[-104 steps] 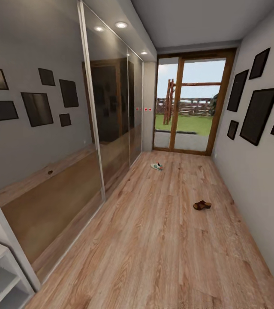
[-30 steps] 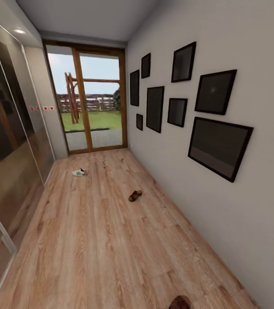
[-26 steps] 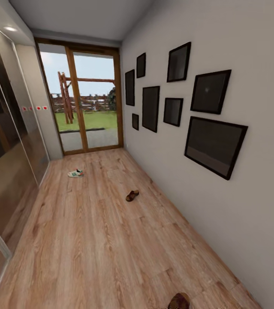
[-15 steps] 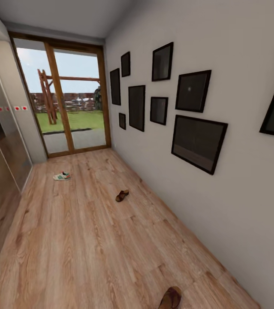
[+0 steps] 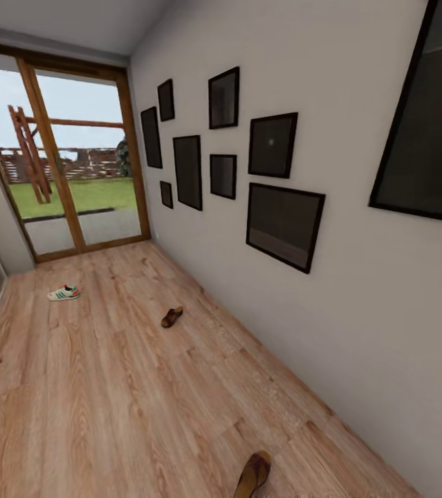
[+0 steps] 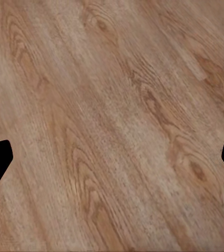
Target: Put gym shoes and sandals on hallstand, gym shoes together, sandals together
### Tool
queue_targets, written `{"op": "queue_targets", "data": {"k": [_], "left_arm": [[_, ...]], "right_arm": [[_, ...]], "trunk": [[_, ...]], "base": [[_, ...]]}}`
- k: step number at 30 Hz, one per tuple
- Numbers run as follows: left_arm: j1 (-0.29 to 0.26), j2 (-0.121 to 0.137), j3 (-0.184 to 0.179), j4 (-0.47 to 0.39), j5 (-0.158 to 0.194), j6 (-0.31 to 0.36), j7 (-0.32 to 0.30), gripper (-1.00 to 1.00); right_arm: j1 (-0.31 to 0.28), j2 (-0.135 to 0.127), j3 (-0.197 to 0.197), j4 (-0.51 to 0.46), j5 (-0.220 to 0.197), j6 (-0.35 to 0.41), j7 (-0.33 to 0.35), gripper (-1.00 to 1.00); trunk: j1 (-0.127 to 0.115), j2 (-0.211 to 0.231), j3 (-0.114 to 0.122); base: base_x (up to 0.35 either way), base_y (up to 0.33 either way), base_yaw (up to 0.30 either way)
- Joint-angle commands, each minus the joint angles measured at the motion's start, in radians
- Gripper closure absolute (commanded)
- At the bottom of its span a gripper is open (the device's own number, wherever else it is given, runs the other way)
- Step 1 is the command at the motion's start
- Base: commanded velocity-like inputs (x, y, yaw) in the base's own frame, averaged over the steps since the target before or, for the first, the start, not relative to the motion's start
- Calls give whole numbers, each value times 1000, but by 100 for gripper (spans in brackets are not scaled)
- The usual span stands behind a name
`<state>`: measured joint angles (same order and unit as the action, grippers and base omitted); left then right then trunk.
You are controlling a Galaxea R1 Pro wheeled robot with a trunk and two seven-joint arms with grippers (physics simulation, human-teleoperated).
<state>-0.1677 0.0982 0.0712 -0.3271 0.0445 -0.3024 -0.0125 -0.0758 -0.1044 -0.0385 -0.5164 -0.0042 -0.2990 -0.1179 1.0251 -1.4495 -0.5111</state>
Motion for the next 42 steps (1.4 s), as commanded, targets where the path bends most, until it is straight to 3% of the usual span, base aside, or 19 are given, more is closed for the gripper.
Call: {"op": "queue_targets", "data": {"k": [1, 42], "left_arm": [[0, 0, 1, 0, 5, -3, -1, -100], [0, -2, -7, 2, 3, -3, -1, -100]], "right_arm": [[-1, 0, 0, 1, 0, -3, -2, -100], [-1, 0, 3, 1, 0, -2, -2, -100]], "trunk": [[0, 0, -1], [0, 0, -2]], "base": [[0, 0, -286], [0, 0, -289]]}}
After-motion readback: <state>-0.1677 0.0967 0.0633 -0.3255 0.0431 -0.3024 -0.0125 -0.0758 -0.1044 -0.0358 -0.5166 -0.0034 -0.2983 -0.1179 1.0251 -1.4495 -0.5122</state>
